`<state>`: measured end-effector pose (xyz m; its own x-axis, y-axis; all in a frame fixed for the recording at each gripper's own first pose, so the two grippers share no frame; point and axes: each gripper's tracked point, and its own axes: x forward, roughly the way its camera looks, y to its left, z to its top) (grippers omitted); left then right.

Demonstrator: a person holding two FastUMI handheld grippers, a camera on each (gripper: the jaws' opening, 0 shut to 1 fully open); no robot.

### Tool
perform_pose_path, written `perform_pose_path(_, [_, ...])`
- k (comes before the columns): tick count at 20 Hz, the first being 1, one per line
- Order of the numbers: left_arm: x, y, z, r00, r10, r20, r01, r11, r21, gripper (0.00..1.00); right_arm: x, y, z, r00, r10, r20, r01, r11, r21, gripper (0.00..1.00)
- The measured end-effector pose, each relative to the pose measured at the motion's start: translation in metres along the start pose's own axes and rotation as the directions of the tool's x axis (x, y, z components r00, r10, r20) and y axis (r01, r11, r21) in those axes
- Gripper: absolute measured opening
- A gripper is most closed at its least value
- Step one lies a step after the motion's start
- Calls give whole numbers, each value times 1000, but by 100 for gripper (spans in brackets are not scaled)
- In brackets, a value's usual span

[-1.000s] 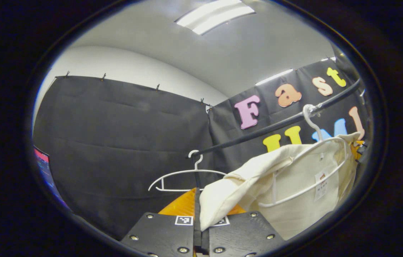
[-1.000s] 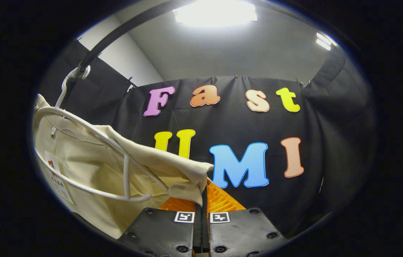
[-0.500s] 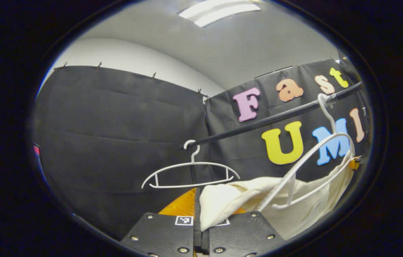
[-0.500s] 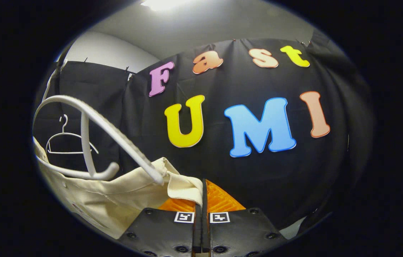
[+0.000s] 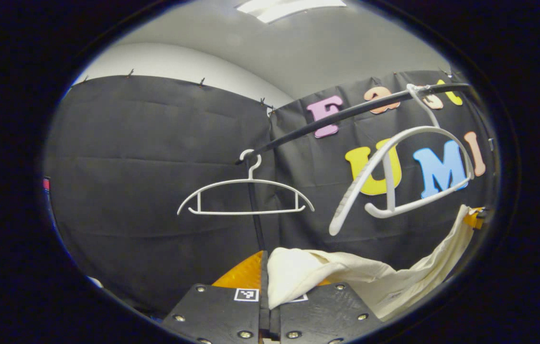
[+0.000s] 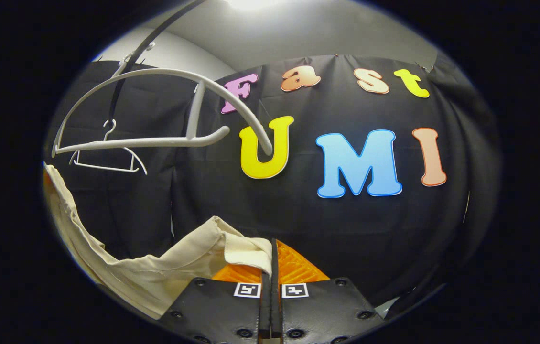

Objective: Grasp the clothes on the hanger with both hands and then place them into the laundry hamper below.

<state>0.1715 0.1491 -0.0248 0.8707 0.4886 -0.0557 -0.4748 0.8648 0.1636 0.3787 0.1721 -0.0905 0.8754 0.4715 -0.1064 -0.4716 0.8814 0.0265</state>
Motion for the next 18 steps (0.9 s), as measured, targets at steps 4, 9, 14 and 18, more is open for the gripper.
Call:
perform_pose_path(4, [-13, -19, -15, 996, -85, -18, 85, 996, 27, 2, -43, 12, -10, 1000, -2, -22, 2, 1000, -29, 2])
perform_pose_path(9, [-56, -50, -27, 975, -217, -38, 218, 976, 2, 2, -100, 28, -16, 999, -13, -40, 12, 999, -41, 2])
perform_pose_path(14, [-88, -75, -31, 940, -339, -34, 339, 941, -21, 2, -154, 53, -18, 999, -15, -52, 13, 999, -39, 2])
perform_pose_path(18, [-121, -91, -25, 904, -427, -10, 426, 904, -33, 2, -188, 79, -15, 998, -4, -59, 2, 999, -39, 2])
